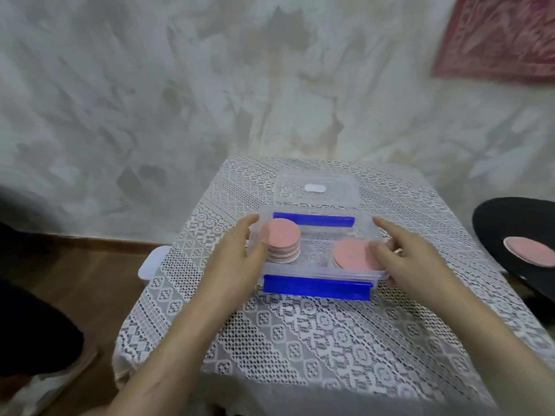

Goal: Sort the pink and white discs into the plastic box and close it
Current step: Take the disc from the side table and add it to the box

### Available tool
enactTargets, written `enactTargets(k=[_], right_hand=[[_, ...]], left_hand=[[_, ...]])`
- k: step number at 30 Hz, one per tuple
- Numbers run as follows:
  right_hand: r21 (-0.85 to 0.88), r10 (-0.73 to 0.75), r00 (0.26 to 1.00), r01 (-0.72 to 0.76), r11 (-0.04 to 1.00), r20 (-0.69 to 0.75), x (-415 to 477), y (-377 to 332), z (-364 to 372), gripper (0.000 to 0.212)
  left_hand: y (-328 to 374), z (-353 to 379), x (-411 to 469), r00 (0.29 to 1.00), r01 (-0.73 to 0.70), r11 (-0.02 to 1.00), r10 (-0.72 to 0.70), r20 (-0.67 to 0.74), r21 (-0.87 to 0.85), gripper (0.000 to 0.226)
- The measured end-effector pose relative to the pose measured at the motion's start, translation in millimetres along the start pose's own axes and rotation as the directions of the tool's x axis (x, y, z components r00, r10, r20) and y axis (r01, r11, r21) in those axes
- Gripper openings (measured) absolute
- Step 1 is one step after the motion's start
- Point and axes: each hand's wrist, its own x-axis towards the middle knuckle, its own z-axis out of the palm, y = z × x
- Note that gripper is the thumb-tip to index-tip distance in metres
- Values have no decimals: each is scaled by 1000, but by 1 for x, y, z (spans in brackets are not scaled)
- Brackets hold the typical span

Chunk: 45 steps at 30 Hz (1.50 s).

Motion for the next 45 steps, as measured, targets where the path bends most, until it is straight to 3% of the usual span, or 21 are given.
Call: enactTargets(k=[4,8,13,16,23,31,38,45], right_hand=[[-10,7,1000,-7,1000,6,2,17,-14,54],[-219,-45,995,63,974,85,6,10,-20,57],[-541,-163,984,176,822,72,7,-6,-37,58],[-621,-283,955,273,735,85,7,-16,-41,56],[-675,-300,952,266,688,70,5,1,-69,50],[-722,-276,961,173,670,-25,-5,69,-133,43],[-755,-197,974,45,654,-113,-9,145,-174,34],[-736,-106,991,12,677,-81,-3,197,-176,32]], left_hand=[[12,23,-4,1000,-8,996,6,17,93,58],[18,18,-5,999,-37,964,34,15,263,57],[34,5,4,994,-96,778,109,17,621,60],[53,7,11,977,-171,693,210,31,701,55],[108,58,21,907,-389,589,378,184,708,56],[172,165,27,819,-564,548,469,332,618,56],[216,261,31,754,-650,499,517,405,574,55],[227,319,29,681,-725,397,537,498,563,44]])
